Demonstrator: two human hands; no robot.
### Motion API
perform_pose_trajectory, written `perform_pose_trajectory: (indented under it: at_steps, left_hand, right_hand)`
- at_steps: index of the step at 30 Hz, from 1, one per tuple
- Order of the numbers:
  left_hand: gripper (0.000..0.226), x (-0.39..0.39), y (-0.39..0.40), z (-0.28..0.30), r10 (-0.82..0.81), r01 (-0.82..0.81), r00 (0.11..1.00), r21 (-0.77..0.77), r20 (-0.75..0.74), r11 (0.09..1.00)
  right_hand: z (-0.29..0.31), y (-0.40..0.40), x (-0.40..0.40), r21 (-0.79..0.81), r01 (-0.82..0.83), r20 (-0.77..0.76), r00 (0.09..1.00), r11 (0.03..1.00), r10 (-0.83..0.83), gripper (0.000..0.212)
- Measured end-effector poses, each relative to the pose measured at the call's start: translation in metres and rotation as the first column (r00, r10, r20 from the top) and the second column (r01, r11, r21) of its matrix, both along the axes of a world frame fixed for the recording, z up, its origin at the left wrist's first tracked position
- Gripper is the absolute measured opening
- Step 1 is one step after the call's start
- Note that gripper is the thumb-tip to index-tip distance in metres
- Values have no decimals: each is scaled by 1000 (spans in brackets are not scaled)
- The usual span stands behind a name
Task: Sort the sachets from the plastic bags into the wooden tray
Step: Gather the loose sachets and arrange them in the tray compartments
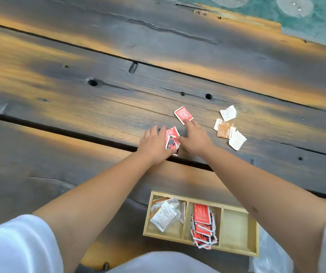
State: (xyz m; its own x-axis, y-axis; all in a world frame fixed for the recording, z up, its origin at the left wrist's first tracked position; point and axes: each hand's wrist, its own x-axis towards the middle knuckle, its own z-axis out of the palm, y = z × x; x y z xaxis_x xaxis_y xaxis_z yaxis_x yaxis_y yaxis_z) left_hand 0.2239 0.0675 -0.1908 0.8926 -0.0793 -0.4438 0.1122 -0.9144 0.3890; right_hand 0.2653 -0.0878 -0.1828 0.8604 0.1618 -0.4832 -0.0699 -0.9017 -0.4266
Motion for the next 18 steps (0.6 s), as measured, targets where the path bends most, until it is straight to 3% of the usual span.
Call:
perform_pose_trajectory:
  at_steps: [5,9,14,18]
  left_hand:
    - [90,12,-11,-28,93,-94,995,5,26,996]
    - [68,13,-15,-41,146,-146,983,-9,110,989]
    - [53,23,-15,-47,181,-174,978,-73,107,982]
    - [53,24,-14,-48,171,-164,980,-73,100,984]
  right_hand:
    - [-22,5,39,-19,42,2,999,999,-42,67]
    - [-37,0,55,-47,66,40,997,997,-64,62]
    - [-46,-4,62,-64,144,150,980,987,-133,31]
    - [-49,3,60,-1,195,109,975,981,-194,40]
